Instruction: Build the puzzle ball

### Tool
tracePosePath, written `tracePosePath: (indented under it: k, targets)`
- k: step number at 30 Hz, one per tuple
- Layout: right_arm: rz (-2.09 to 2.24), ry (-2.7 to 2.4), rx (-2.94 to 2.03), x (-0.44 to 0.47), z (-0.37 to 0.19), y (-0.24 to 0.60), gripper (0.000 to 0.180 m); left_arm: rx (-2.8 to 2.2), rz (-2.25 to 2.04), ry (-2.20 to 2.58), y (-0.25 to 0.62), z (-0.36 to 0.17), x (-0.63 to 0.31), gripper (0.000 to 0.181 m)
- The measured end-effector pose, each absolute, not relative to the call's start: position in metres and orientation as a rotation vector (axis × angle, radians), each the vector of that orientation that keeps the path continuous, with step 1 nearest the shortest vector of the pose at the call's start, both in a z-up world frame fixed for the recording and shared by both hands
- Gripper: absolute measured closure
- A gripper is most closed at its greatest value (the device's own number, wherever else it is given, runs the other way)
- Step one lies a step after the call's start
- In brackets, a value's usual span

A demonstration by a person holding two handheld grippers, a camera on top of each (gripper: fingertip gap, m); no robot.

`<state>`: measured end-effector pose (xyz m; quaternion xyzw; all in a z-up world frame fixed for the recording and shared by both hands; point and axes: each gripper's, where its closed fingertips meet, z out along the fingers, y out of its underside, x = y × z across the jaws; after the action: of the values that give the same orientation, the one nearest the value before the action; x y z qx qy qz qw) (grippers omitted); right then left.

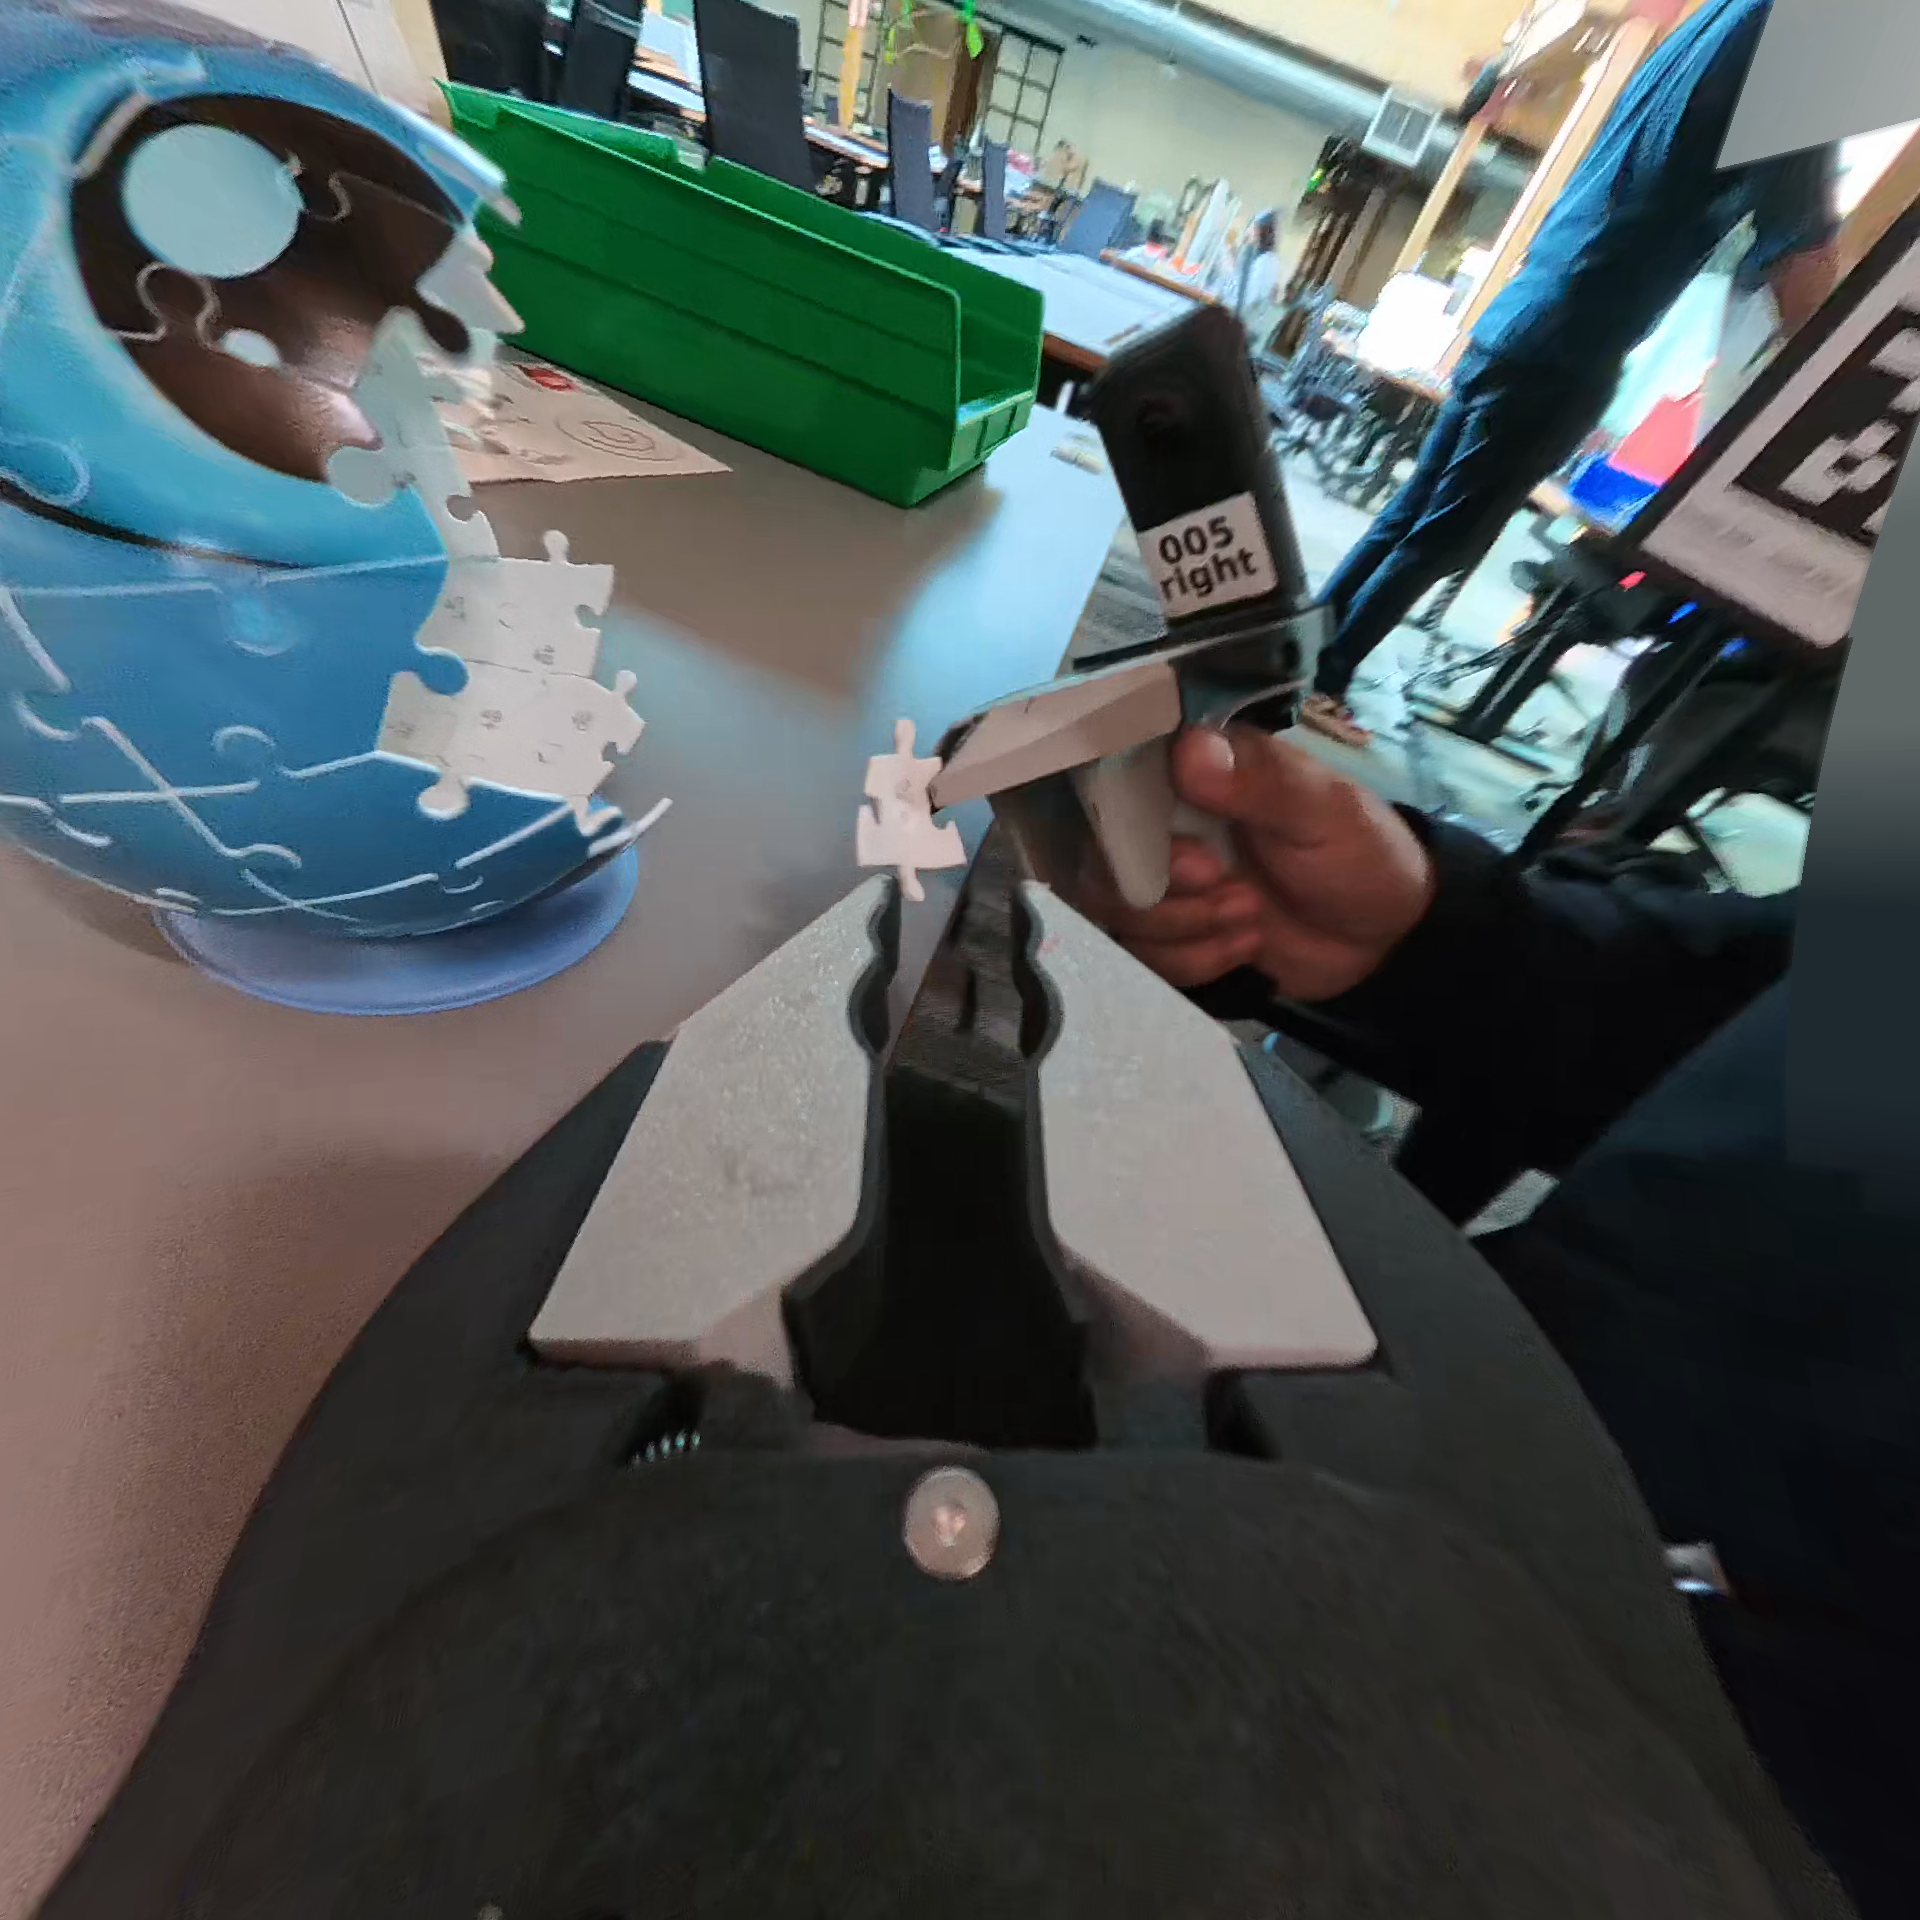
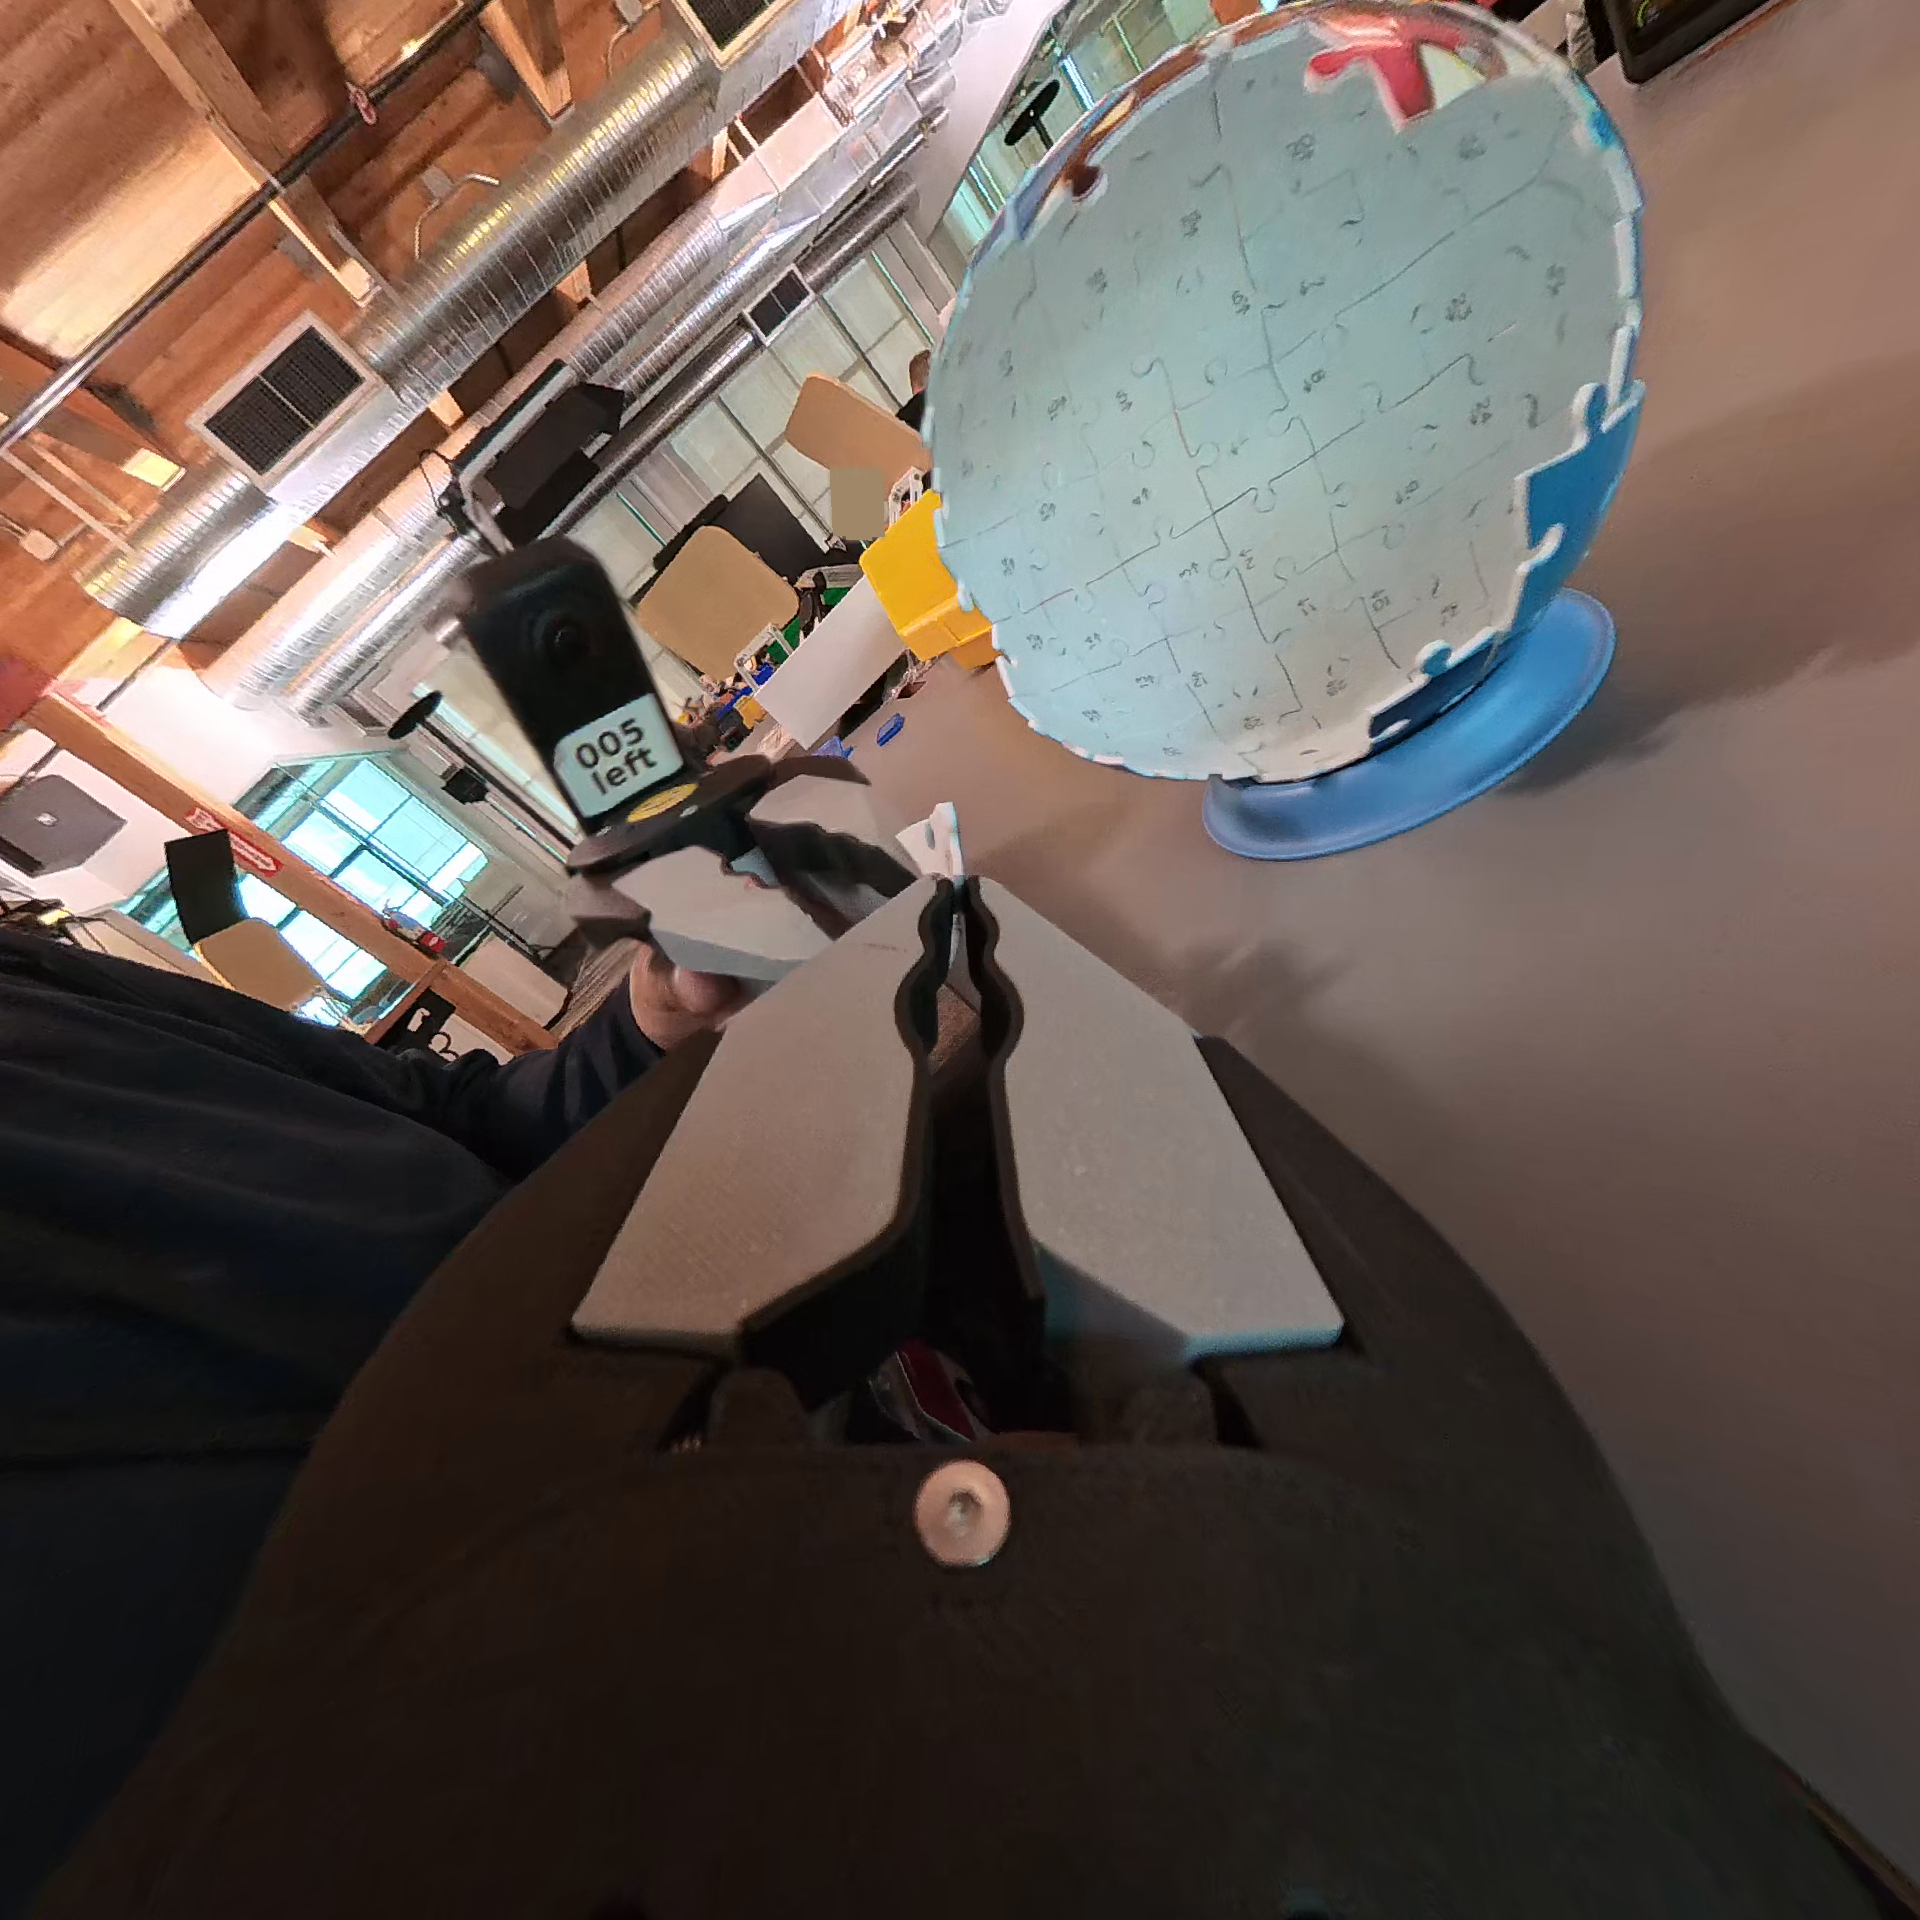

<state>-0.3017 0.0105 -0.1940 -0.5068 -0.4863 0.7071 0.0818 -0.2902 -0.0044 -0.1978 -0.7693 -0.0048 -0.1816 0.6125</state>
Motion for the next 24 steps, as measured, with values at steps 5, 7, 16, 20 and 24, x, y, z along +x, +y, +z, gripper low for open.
tracePosePath:
  k: [5,7,16,20,24]
  targets:
    - [2.111,-1.452,-1.472,-0.3005,-0.19,0.0123,0.18,-1.769,-0.515,-0.07,-0.0012,-0.1973,-0.2943,0.174]
    - [2.121,-1.448,-1.453,-0.2998,-0.1882,0.0118,0.18,-1.761,-0.555,-0.083,0.0009,-0.1977,-0.2915,0.176]
    - [2.129,-1.444,-1.443,-0.2993,-0.1907,0.0139,0.18,-1.769,-0.572,-0.104,0.0049,-0.2022,-0.2913,0.179]
    - [2.133,-1.441,-1.449,-0.299,-0.1922,0.0142,0.18,-1.767,-0.561,-0.117,0.0057,-0.2022,-0.2936,0.18]
    - [2.128,-1.449,-1.451,-0.2988,-0.194,0.0131,0.18,-1.755,-0.542,-0.131,0.0051,-0.2007,-0.2975,0.18]
